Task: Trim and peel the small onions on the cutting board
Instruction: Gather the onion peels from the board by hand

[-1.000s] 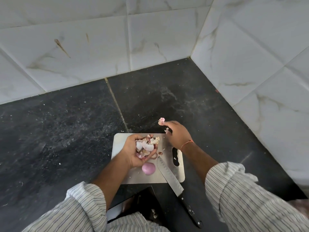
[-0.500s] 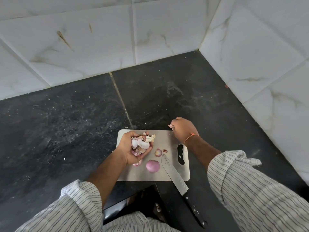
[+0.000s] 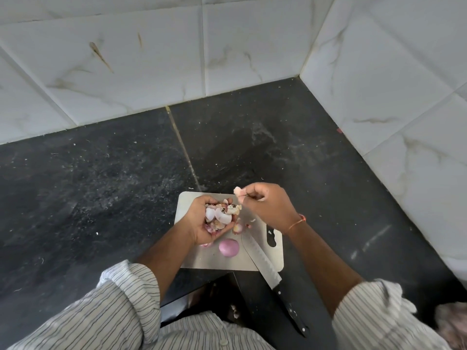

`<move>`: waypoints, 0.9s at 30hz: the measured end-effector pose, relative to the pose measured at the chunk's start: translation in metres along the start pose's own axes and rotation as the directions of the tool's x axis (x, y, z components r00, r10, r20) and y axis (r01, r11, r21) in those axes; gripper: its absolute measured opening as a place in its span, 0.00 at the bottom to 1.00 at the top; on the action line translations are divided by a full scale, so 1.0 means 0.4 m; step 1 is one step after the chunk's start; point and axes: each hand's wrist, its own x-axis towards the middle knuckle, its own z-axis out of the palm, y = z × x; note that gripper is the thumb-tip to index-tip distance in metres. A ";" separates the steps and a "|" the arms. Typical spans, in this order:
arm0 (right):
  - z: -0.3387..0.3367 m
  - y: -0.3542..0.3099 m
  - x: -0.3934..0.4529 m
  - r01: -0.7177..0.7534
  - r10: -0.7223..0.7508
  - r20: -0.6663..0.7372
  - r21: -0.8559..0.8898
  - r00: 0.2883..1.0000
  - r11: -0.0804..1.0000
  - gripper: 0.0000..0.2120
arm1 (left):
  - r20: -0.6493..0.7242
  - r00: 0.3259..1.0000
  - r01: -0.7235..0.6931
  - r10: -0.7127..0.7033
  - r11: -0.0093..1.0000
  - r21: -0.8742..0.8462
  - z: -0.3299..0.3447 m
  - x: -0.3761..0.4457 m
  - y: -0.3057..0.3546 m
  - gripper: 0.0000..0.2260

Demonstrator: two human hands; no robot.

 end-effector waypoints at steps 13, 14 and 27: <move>0.068 -0.111 -0.087 0.260 -0.216 0.146 -0.590 0.966 0.765 0.12 | 0.066 0.998 -0.039 0.024 0.973 0.228 0.083 -0.036 -0.041 0.21; 0.062 -0.118 -0.089 0.253 -0.210 0.142 -0.582 0.967 0.773 0.10 | 0.083 0.996 -0.041 0.022 0.973 0.225 0.083 -0.035 -0.042 0.19; -0.013 -0.131 -0.098 0.166 -0.156 0.068 -0.195 0.985 0.967 0.21 | 0.207 0.977 -0.087 0.058 0.987 0.132 0.071 -0.044 -0.052 0.14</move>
